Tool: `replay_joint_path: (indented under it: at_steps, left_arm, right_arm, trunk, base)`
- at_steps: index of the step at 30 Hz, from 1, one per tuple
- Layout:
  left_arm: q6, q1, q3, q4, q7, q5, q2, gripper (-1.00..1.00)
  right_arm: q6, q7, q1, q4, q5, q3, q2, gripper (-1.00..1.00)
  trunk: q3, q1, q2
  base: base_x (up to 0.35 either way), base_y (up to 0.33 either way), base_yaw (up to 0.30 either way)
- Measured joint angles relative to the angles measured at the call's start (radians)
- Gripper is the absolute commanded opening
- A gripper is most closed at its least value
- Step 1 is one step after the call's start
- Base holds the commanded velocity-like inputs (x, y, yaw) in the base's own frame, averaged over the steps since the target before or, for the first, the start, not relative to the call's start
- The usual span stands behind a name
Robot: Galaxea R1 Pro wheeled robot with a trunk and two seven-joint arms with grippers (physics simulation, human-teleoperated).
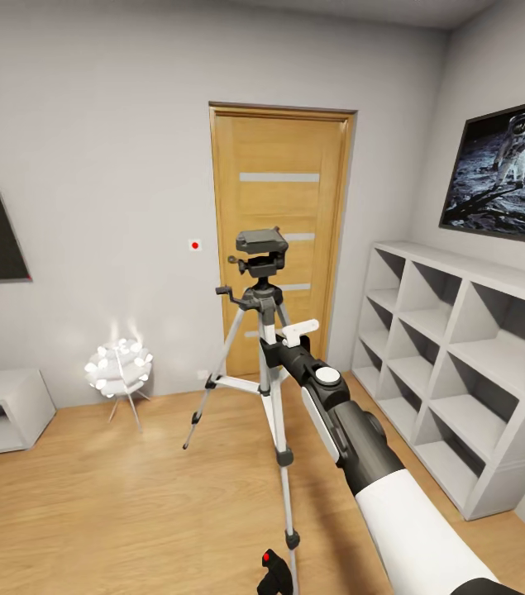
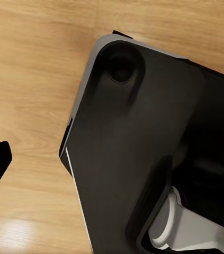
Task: Attach the digital camera to the camera tripod in the bedroom.
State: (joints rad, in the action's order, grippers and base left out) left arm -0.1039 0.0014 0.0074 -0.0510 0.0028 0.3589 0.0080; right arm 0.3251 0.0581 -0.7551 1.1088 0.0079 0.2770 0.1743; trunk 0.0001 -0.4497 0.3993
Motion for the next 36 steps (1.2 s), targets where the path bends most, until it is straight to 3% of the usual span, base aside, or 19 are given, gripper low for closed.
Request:
replay_joint_path:
  at_steps: [36]
  left_arm:
    - [-0.002, 0.000, 0.001, 0.001, 0.000, 0.002, 0.001, 1.00]
  right_arm:
    - [-0.003, -0.012, 0.000, -0.005, -0.003, 0.000, 0.000, -1.00]
  trunk:
    - [0.000, 0.000, 0.000]
  base:
    - [0.000, 0.307, 0.000]
